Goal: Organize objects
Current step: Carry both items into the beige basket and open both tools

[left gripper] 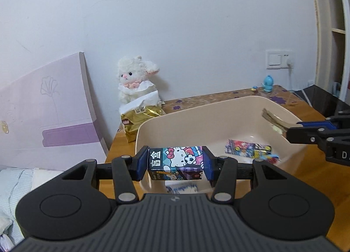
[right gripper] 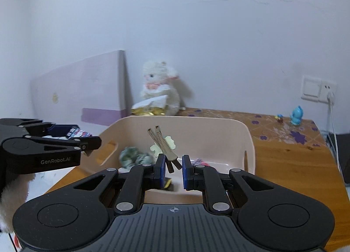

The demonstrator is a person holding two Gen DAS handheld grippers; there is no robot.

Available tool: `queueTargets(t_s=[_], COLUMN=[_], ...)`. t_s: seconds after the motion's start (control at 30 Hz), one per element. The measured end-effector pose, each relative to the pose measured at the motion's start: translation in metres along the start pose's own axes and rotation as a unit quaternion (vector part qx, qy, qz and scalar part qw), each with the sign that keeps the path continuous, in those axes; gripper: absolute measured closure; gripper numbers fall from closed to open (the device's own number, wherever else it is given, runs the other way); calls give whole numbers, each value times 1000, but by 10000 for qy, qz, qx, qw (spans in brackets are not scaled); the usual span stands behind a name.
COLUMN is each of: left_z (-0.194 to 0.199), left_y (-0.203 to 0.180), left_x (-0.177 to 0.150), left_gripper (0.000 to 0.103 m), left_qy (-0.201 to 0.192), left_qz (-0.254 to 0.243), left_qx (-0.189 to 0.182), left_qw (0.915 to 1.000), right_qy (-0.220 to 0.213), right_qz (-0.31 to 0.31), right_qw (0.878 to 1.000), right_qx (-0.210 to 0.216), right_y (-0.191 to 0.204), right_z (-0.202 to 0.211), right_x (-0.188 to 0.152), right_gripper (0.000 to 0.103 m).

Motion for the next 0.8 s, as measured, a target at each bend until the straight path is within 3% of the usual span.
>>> queueTargets(t_s=[0.4, 0.67, 0.77, 0.8], left_z=[-75, -89, -84, -81], left_y=[-3, -13, -13, -12], left_x=[-9, -19, -16, -15], left_gripper=[51, 50, 46, 37], left_qy=[679, 865, 807, 776], left_qz=[129, 78, 88, 78], left_qx=[77, 37, 42, 65], left_qw=[9976, 9962, 9967, 9969], right_qy=[364, 593, 555, 505], right_qz=[-90, -229, -238, -245], right_qw=[9975, 9957, 9957, 9958], right_qx=[-600, -669, -697, -725], right_y=[-24, -29, -27, -27], right_z=[-57, -78, -74, -72], right_x=[-5, -13, -14, -12], right_gripper=[88, 89, 78, 69])
Point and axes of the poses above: each gripper's, at about its wrist camera, not at the fingertips, and z roughly against the way its jaws point, y to its left, x to its top, the point moved 6 cm from there along -z, roughly the way its jaws point, and after that the axes turned 11 degrees about -z, right-handed, at the moved point
